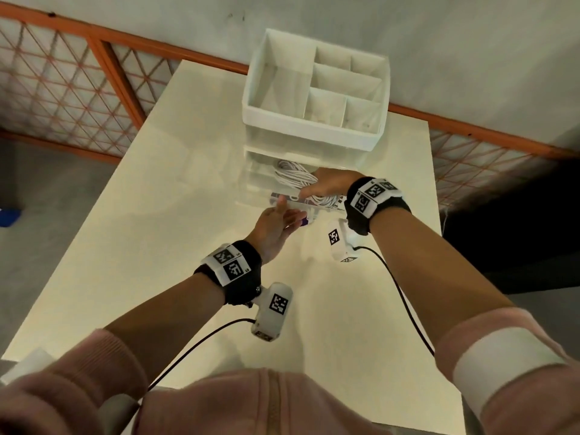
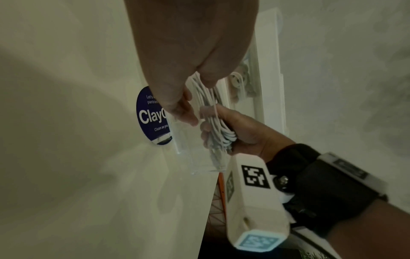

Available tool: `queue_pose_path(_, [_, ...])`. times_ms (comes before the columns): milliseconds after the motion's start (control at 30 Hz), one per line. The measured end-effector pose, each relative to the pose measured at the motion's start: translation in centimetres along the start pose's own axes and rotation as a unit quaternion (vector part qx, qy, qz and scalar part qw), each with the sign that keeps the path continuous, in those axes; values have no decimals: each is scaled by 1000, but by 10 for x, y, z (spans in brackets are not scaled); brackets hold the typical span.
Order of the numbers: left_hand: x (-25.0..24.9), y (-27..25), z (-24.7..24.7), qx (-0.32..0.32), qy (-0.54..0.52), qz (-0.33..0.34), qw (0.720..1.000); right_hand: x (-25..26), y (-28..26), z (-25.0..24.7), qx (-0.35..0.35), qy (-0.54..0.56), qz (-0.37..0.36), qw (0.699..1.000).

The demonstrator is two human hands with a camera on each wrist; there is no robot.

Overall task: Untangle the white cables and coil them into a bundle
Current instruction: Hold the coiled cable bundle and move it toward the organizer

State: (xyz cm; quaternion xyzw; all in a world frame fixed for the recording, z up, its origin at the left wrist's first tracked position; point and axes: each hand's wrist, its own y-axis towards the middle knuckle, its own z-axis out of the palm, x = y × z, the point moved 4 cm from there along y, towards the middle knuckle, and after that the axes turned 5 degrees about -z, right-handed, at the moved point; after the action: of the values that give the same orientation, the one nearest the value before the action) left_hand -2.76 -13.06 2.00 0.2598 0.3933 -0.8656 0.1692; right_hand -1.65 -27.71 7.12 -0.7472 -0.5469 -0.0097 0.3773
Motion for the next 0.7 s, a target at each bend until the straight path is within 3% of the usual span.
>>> queue_pose_path(100, [-1, -1, -1, -1, 3, 3, 1000, -8, 3, 8, -73, 71, 33, 994])
queue_pose_path(233, [-2, -5, 0, -6, 5, 6, 1000, -7, 7, 14, -156, 77, 47, 984])
queue_pose_path(400, [-5, -9, 3, -15, -1, 13, 1000, -14, 12, 22, -177, -2, 96, 980])
queue_pose_path(567, [-7, -9, 5, -7, -1, 20, 1000, -10, 9, 24, -216, 7, 81, 973])
queue_pose_path(700, [-6, -5, 3, -17, -3, 22, 1000, -2, -8, 21, -208, 154, 63, 964])
